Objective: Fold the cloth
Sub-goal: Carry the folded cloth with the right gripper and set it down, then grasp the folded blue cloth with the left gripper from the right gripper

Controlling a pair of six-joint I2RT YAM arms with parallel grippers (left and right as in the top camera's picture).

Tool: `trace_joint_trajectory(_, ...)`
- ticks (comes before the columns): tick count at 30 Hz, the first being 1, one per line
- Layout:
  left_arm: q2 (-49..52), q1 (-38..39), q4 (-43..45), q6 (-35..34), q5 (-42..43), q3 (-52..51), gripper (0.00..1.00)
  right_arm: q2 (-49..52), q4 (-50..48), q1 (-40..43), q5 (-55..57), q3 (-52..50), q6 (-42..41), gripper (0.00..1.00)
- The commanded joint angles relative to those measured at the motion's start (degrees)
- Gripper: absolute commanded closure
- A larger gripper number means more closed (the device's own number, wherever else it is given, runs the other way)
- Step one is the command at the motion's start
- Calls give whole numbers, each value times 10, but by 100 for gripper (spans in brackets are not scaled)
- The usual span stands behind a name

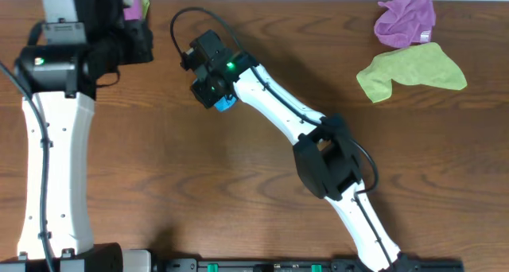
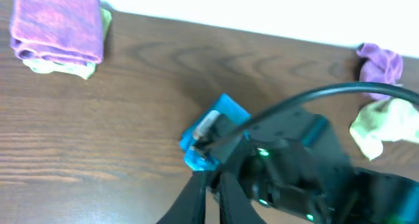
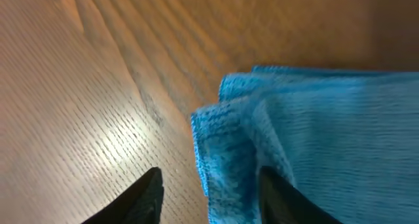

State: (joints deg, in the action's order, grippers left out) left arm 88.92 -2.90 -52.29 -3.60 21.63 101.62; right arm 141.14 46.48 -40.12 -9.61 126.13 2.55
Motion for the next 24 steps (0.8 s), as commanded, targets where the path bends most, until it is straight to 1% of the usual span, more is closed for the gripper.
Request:
trace_joint_trajectory(1,-20,-21,6,2,24,6,89,-64,5,6,-7,30,10,48)
trace_joint_trajectory(6,-20,-32,18,2,24,6,87,-129,11,6,-8,36,10,43)
trace_joint_trajectory(7,-20,-32,23,2,24,6,87,-137,11,7,-3,36,11,43)
trace_joint_trajectory(8,-19,-32,27,2,23,6,87,-142,11,8,10,36,12,47)
trace_joint_trajectory(9,-19,-32,29,2,19,6,86,-142,15,12,34,36,12,63)
trace_joint_trajectory(10,-19,-32,29,2,11,5,86,-142,22,17,56,36,11,89)
trace_joint_trajectory(11,-19,-32,29,2,-1,2,90,-138,33,25,69,35,10,99)
trace_joint_trajectory(12,-18,-32,29,2,-12,-3,94,-134,47,35,71,34,9,98)
trace_joint_trajectory(14,-13,-37,30,-1,-4,-24,94,-127,67,53,78,34,1,99)
trace_joint_trajectory(18,0,-39,65,-20,53,-98,94,-134,89,108,104,35,-32,99)
trace_joint_trajectory(21,12,-35,125,-56,117,-178,94,-139,108,158,62,35,-33,99)
trace_joint_trajectory(22,18,-35,149,-71,133,-205,84,-138,115,172,35,35,-33,89)
trace_joint_trajectory(23,23,-35,170,-87,144,-228,74,-134,118,182,10,34,-30,77)
trace_joint_trajectory(24,31,-35,198,-109,161,-256,66,-129,119,193,-21,33,-23,69)
